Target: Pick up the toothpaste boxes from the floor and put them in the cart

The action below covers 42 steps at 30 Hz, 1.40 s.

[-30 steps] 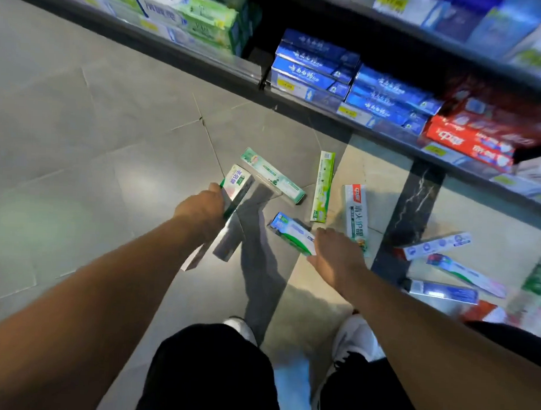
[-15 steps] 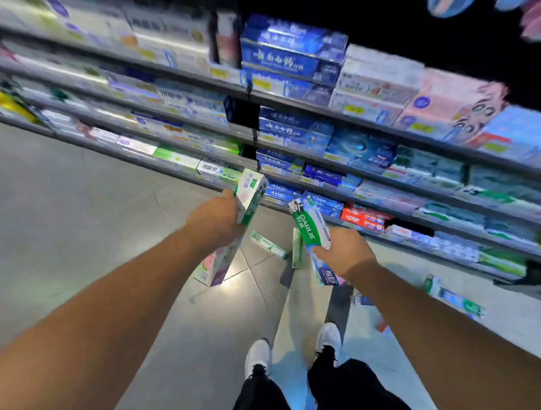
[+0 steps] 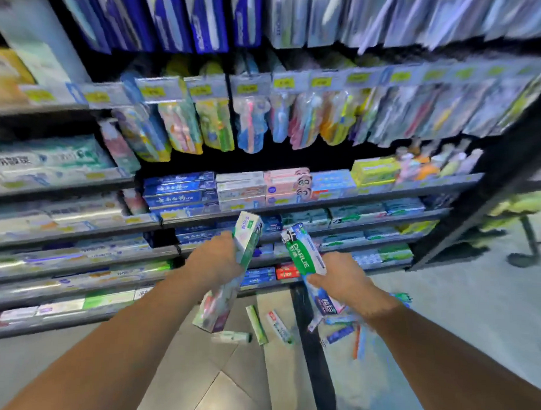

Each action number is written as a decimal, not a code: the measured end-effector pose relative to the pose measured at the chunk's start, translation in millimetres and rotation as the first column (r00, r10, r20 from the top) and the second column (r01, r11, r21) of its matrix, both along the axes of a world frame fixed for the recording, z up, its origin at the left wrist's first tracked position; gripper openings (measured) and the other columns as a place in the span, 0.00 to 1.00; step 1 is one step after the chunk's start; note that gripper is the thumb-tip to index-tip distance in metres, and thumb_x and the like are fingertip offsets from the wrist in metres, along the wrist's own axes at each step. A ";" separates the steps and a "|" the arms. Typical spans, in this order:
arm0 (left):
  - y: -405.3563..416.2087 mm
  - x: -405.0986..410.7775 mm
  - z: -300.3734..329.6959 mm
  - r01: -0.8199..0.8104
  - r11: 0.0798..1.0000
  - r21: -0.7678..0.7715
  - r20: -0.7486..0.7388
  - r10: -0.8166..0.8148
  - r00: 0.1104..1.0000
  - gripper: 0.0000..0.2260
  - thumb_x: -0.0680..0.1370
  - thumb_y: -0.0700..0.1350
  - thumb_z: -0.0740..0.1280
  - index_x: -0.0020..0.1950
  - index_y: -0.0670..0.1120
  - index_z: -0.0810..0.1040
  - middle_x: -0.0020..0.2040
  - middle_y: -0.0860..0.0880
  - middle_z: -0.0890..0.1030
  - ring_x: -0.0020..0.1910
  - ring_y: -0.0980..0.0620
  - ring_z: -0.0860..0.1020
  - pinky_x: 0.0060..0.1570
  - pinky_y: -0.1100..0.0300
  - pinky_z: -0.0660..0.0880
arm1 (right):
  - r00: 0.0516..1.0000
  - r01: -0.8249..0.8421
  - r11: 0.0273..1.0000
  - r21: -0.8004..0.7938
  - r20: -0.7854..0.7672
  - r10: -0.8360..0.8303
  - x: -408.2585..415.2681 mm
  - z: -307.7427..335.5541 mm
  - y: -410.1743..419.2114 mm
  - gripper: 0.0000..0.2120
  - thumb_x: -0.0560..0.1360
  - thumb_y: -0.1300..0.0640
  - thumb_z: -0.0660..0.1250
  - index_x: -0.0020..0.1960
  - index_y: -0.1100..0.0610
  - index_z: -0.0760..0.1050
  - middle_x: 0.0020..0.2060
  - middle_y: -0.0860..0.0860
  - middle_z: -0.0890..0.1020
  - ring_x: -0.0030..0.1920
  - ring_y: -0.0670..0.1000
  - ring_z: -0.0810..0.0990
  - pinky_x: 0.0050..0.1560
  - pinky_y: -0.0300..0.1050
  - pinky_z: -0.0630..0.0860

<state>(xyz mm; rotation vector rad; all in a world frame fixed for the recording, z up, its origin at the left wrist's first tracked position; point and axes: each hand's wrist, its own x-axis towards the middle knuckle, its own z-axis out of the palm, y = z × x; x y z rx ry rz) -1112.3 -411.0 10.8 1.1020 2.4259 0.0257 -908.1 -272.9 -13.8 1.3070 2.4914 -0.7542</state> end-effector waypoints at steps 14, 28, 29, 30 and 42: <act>225.3 223.7 40.9 0.463 0.886 0.016 -0.043 -0.462 0.886 0.24 0.76 0.56 0.69 0.61 0.41 0.66 0.50 0.46 0.74 0.45 0.45 0.73 0.40 0.55 0.70 | 0.938 0.347 0.935 0.074 -0.016 -0.347 245.5 13.8 150.6 0.19 0.74 0.42 0.68 0.47 0.59 0.74 0.49 0.57 0.80 0.50 0.57 0.79 0.43 0.45 0.70; 443.5 456.4 32.8 0.618 0.786 0.024 -0.027 -0.617 0.786 0.19 0.76 0.50 0.70 0.56 0.43 0.65 0.47 0.47 0.71 0.45 0.45 0.72 0.39 0.55 0.69 | 0.813 0.577 0.798 0.171 -0.026 -0.582 497.3 14.8 306.9 0.20 0.72 0.42 0.71 0.41 0.57 0.68 0.37 0.52 0.71 0.38 0.54 0.71 0.36 0.43 0.64; 459.4 470.0 30.3 0.624 0.781 0.023 -0.030 -0.624 0.781 0.20 0.75 0.50 0.70 0.57 0.42 0.65 0.46 0.46 0.72 0.44 0.44 0.73 0.38 0.55 0.69 | 0.799 0.596 0.784 0.175 -0.026 -0.601 511.2 14.4 317.0 0.21 0.72 0.42 0.71 0.39 0.57 0.67 0.35 0.51 0.70 0.36 0.53 0.70 0.33 0.44 0.63; 474.4 483.3 29.9 0.637 0.771 0.022 -0.047 -0.635 0.771 0.21 0.75 0.51 0.70 0.59 0.41 0.65 0.47 0.46 0.74 0.45 0.43 0.74 0.38 0.55 0.69 | 0.781 0.618 0.766 0.175 -0.030 -0.623 523.7 13.8 327.8 0.22 0.71 0.42 0.72 0.37 0.56 0.66 0.34 0.51 0.70 0.34 0.53 0.70 0.30 0.44 0.62; 688.4 597.3 8.7 0.723 0.690 0.039 -0.023 -0.722 0.691 0.28 0.74 0.54 0.71 0.64 0.39 0.65 0.58 0.44 0.76 0.56 0.41 0.76 0.44 0.55 0.69 | 0.666 0.745 0.657 0.110 -0.095 -0.740 607.2 4.1 508.9 0.20 0.68 0.44 0.74 0.37 0.57 0.70 0.32 0.51 0.71 0.35 0.54 0.71 0.27 0.43 0.59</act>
